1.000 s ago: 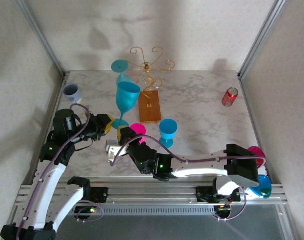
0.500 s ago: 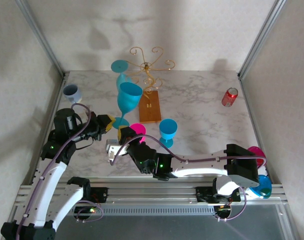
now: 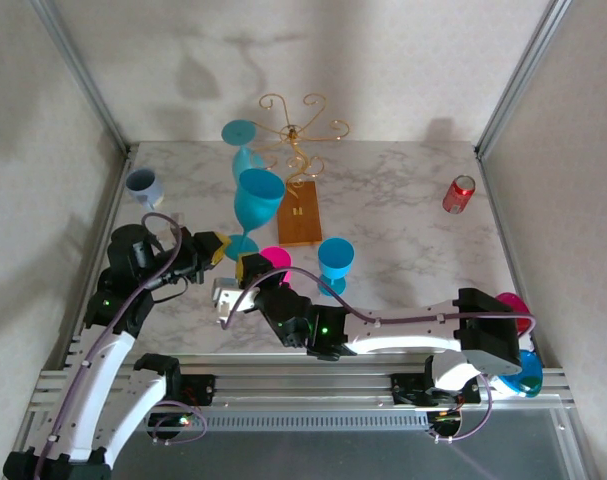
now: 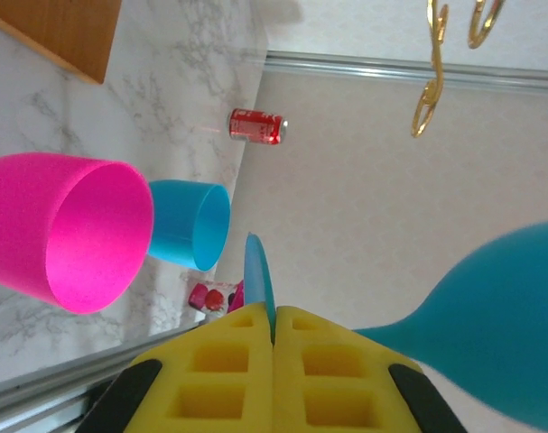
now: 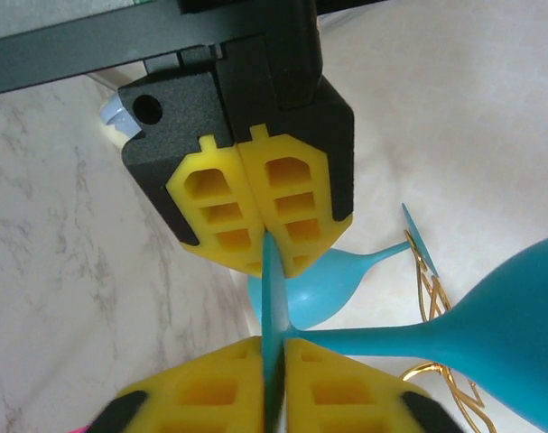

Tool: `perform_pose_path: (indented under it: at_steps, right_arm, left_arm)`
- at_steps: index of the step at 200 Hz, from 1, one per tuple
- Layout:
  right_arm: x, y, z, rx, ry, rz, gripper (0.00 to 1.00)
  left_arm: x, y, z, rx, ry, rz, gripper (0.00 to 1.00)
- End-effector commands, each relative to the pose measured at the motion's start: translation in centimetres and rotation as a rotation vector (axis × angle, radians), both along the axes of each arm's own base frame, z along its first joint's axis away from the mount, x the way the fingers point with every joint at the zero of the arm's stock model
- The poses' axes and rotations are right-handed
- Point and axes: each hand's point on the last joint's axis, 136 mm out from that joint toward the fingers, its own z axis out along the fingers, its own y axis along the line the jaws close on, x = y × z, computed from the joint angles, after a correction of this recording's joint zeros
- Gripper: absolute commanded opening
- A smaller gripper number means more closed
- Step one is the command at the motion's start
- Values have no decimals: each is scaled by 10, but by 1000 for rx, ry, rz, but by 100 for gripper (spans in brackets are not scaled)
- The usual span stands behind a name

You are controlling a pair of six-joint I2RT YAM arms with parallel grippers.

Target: Take the wine glass off the wine glass rack

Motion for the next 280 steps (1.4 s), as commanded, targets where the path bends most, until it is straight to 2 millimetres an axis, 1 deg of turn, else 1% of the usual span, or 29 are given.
perform_pose_path:
  at_steps: [1, 16, 41, 70, 92, 120, 151, 167, 180, 190, 198, 231, 251, 280]
  right_arm:
    - [-1, -12, 42, 145, 27, -8, 17]
    - [0, -15, 44, 152, 33, -10, 20]
    - [-1, -20, 46, 158, 37, -13, 29]
    - [-3, -28, 54, 194, 57, -10, 32]
    - [-7, -35, 62, 228, 117, 9, 33]
    - [-15, -49, 79, 291, 228, 52, 33]
    - [-23, -65, 103, 364, 327, 84, 34]
    - [-28, -73, 117, 397, 400, 100, 37]
    - [-30, -79, 128, 417, 472, 108, 42]
    - [-30, -83, 139, 440, 531, 113, 43]
    - [-30, -87, 146, 457, 585, 121, 46]
    - [-23, -102, 173, 539, 792, 146, 51]
    - [-16, -106, 177, 557, 932, 159, 54]
    - [-9, -98, 172, 543, 1111, 196, 55]
  left_arm:
    - [6, 4, 11, -1, -70, 33, 0]
    - [7, 5, 13, -2, -76, 40, 0]
    - [8, 6, 16, -3, -88, 51, 0]
    - [10, 8, 14, 4, -87, 62, 0]
    - [13, 9, 11, 14, -86, 70, 0]
    - [17, 11, 6, 35, -84, 81, 0]
    - [21, 12, 1, 46, -84, 92, 0]
    - [23, 13, -2, 62, -82, 97, 0]
    - [25, 15, -4, 80, -86, 104, 0]
    - [26, 16, -6, 100, -92, 107, 0]
    - [27, 18, -8, 122, -93, 114, 0]
    - [29, 22, -11, 176, -113, 126, 0]
    - [30, 23, -13, 192, -124, 126, 0]
    - [30, 22, -16, 203, -125, 117, 0]
